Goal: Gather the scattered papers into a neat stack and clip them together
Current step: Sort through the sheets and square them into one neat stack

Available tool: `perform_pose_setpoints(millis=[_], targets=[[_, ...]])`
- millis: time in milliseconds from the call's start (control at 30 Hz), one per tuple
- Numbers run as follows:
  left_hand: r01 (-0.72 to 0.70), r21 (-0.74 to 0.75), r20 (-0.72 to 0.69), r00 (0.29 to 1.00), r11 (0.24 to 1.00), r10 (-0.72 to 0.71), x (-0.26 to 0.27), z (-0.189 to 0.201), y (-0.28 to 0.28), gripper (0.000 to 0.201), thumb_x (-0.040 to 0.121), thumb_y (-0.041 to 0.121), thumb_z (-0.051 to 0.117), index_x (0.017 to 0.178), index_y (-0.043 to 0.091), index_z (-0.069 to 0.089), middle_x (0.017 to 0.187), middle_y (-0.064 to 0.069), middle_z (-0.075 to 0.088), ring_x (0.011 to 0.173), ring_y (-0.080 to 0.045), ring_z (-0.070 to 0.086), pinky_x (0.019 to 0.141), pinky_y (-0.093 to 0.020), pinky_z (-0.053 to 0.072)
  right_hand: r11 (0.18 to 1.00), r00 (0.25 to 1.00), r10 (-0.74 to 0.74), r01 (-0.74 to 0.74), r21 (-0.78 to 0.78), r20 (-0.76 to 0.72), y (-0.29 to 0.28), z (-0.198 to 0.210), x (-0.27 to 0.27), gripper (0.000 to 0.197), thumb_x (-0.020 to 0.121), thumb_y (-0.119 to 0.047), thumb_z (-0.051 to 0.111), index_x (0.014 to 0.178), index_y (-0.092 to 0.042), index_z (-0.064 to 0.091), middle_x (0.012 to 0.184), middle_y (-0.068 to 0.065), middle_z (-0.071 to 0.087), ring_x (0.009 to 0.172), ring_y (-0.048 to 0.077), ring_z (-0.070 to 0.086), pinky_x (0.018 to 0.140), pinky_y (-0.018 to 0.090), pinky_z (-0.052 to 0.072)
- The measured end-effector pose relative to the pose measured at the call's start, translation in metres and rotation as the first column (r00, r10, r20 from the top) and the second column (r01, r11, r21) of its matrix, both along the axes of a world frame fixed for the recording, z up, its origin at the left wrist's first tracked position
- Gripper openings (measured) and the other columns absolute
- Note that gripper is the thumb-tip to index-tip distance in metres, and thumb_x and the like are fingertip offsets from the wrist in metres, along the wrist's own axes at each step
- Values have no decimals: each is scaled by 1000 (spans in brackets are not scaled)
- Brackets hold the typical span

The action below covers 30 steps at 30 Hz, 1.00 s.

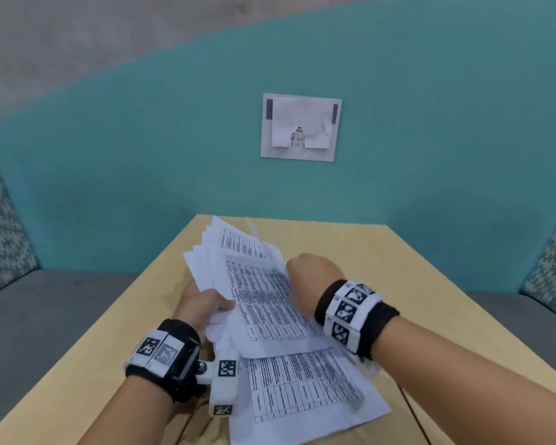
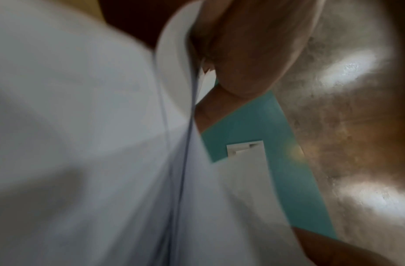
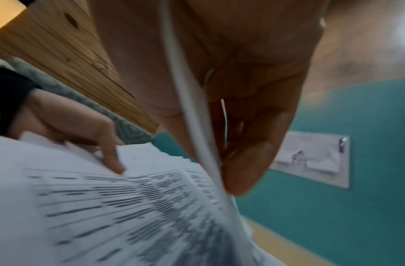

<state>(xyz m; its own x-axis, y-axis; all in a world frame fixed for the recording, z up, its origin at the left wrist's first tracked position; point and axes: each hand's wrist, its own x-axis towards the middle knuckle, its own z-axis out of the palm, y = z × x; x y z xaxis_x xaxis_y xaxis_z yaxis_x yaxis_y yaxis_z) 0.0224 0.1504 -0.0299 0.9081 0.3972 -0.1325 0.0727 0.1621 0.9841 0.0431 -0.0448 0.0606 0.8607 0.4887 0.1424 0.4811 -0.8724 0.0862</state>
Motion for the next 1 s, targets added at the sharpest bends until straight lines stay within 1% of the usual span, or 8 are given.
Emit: perform_pose_setpoints(millis=[100, 233, 400, 533, 600, 700, 833, 1000], targets=[[23, 2, -16, 1000, 1000, -23, 0, -2, -1, 46, 79, -25, 55, 114, 2, 70, 107, -20, 78, 102, -43, 73, 97, -62, 54, 999, 982, 13, -19, -30, -187, 16, -24, -6, 6, 89, -16, 55, 85, -12, 57, 74, 0, 56, 75, 25, 59, 67, 30, 49], [33, 20, -32, 999, 999, -32, -3, 1, -4, 45, 82, -24, 52, 112, 5, 71, 107, -20, 78, 102, -44, 72, 93, -57, 57, 997, 882, 78, -73, 29, -465, 23, -45, 0, 43, 92, -43, 50, 106, -7, 68, 112, 10, 72, 96, 27, 68, 84, 36, 56], [2, 1, -79, 997, 1000, -1, -5, 3, -7, 27, 89, -5, 58, 107, 9, 71, 104, -15, 77, 100, -39, 71, 97, -59, 55, 974, 822, 224, -198, 106, -524, 19, -62, -6, 58, 99, -61, 26, 107, -14, 59, 104, 8, 66, 99, 26, 62, 89, 40, 50], [15, 22, -97, 995, 1000, -13, -3, 2, -8, 19, 87, 9, 75, 106, 13, 72, 104, -13, 77, 95, -33, 73, 90, -49, 58, 969, 754, 247, -176, 176, -608, 14, -63, -8, 45, 99, -56, 35, 111, -18, 57, 120, 8, 65, 110, 28, 61, 97, 44, 48], [64, 87, -121, 991, 994, -53, -4, 0, -7, 27, 84, 0, 77, 108, 13, 73, 106, -12, 79, 98, -34, 74, 90, -52, 59, 965, 712, 249, -128, 227, -657, 15, -60, -8, 40, 100, -42, 45, 132, -21, 56, 139, 4, 56, 124, 26, 53, 106, 40, 43], [89, 156, -111, 991, 984, -72, -5, -1, -6, 44, 78, -23, 64, 106, 10, 69, 104, -17, 76, 100, -41, 71, 82, -50, 60, 926, 665, 301, -35, 375, -683, 14, -62, -3, 38, 95, -20, 56, 132, -23, 57, 128, -5, 59, 109, 18, 56, 93, 32, 47], [65, 174, -50, 997, 983, -57, -8, 4, -9, 63, 78, -32, 50, 122, 11, 62, 111, -11, 70, 104, -35, 63, 67, -31, 53, 803, 737, 331, 107, 586, -589, -5, -58, 22, 21, 93, -18, 61, 113, -24, 66, 119, -3, 68, 85, 12, 60, 67, 23, 47], [-3, 154, 63, 998, 988, -7, -10, 11, -5, 63, 80, -31, 51, 125, 13, 60, 111, -3, 71, 101, -26, 64, 72, -31, 52, 570, 891, -45, 394, 721, -451, -67, -61, 76, 46, 90, -30, 68, 133, -21, 54, 141, 3, 53, 120, 22, 56, 100, 39, 48]])
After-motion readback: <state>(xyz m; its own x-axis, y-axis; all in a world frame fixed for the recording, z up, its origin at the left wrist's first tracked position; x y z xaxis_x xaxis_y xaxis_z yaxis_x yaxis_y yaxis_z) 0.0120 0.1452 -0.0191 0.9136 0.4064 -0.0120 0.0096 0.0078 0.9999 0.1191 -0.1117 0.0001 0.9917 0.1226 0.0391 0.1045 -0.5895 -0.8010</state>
